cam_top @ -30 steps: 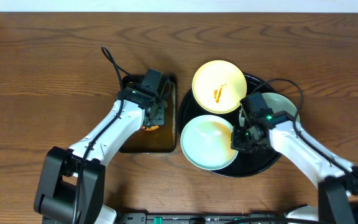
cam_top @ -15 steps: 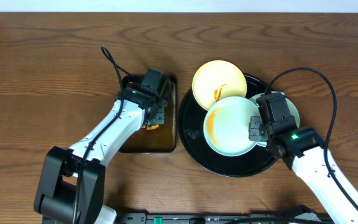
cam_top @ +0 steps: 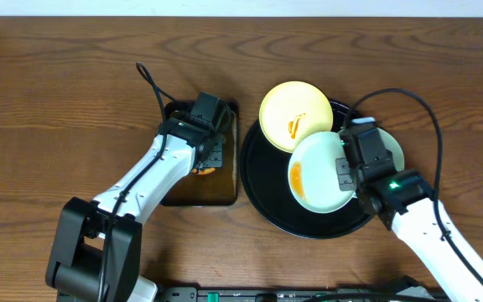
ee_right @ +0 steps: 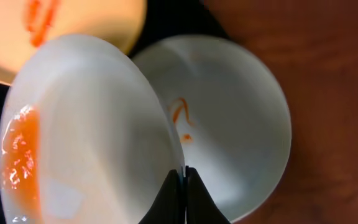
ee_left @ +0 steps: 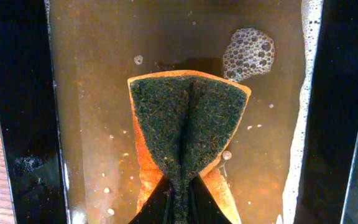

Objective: Clean dirty plates on tray and stack at the side

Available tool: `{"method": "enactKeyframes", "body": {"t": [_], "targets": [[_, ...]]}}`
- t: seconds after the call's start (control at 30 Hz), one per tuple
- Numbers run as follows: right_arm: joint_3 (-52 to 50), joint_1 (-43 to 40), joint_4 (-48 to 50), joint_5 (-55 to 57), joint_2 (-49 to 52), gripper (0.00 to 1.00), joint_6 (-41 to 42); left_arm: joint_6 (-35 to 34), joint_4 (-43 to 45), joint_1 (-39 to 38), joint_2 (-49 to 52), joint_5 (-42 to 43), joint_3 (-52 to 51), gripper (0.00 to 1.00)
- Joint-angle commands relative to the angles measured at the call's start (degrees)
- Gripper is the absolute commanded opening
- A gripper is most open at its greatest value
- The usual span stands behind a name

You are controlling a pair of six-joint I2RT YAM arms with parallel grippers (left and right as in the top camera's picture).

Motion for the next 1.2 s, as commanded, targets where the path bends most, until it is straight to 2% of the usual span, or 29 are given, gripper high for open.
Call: {"method": "enactKeyframes", "body": {"t": [0.0, 0.17, 0.33, 0.43, 0.67, 0.97, 1.17], "targets": [[3.4, 4.3, 0.1, 7.0, -1.0, 0.01, -5.5, -0.2, 0.2, 0.2, -0.1, 0.3, 0.0, 0.08], [3.8, 14.1, 0.1, 22.4, -0.9, 0.01, -8.0, -0.2, 0.2, 0.2, -0.1, 0.3, 0.0, 0.08], [3.8, 18.9, 0.1, 25.3, -0.9, 0.01, -9.3, -0.2, 0.2, 0.2, -0.1, 0.3, 0.0, 0.08], [3.8, 18.9, -0.2, 25.0, -0.9, 0.01, -5.3, -0.2, 0.2, 0.2, -0.1, 0.3, 0.0, 0.08], [3.8, 15.7, -2.0, 11.0, -0.9, 0.22, 3.9, -0.2, 0.1, 0.2, -0.1, 0.3, 0.0, 0.08], [3.4, 6.1, -20.2, -3.3, -0.9, 0.43, 31.9, -0.2, 0.2, 0.2, -0.1, 0.3, 0.0, 0.08], [0.0, -0.6, -22.6, -13.1, -0.9, 0.44, 34.4, -0.2, 0.1, 0.2, -0.1, 0.4, 0.0, 0.08]]}}
